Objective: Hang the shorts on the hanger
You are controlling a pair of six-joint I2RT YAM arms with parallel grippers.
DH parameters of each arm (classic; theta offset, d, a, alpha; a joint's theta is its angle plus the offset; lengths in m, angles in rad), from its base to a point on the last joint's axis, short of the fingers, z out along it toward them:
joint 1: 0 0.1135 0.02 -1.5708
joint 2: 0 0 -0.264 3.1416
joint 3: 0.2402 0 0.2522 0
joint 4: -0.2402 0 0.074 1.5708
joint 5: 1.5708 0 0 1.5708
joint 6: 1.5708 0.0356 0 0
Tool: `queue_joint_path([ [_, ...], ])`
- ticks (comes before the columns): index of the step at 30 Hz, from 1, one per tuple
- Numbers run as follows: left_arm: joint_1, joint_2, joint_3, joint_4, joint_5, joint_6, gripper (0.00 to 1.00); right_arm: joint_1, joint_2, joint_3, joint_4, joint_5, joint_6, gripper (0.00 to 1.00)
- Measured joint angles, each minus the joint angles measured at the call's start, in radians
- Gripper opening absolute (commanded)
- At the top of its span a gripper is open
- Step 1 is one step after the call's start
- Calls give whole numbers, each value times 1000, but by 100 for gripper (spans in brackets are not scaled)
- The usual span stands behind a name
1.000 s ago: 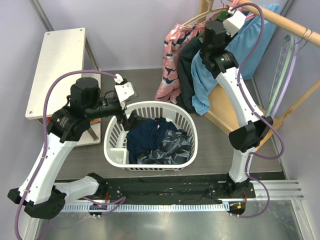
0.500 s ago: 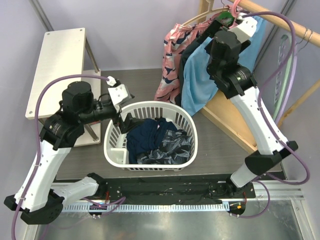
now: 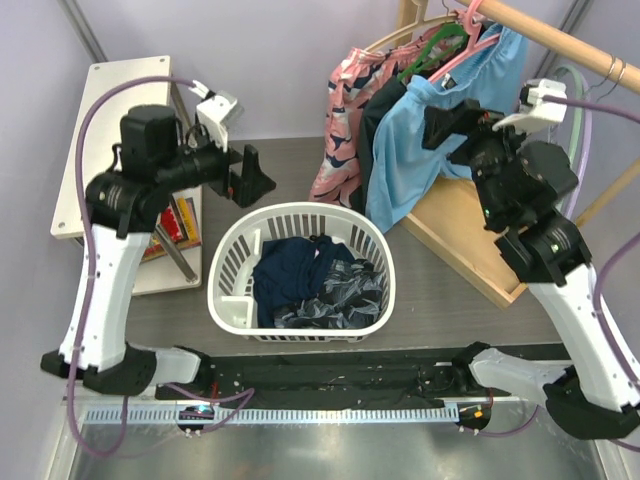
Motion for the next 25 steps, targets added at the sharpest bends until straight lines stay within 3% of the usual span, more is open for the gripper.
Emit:
queue_joint_path([
  [3, 75, 109, 110, -105, 5, -9, 100, 0, -95, -66, -15, -129, -47, 99],
  [9, 102, 154, 102, -270, -15, -3, 100, 0, -210, -154, -144, -405, -130, 99],
  [17, 102, -29, -156, -332, -45, 52, 100, 0, -266, -312, -374, -643, -246, 96],
  [25, 102, -113, -274, -359, -82, 98, 100, 0, -301, -419, -488, -703, -303, 96],
])
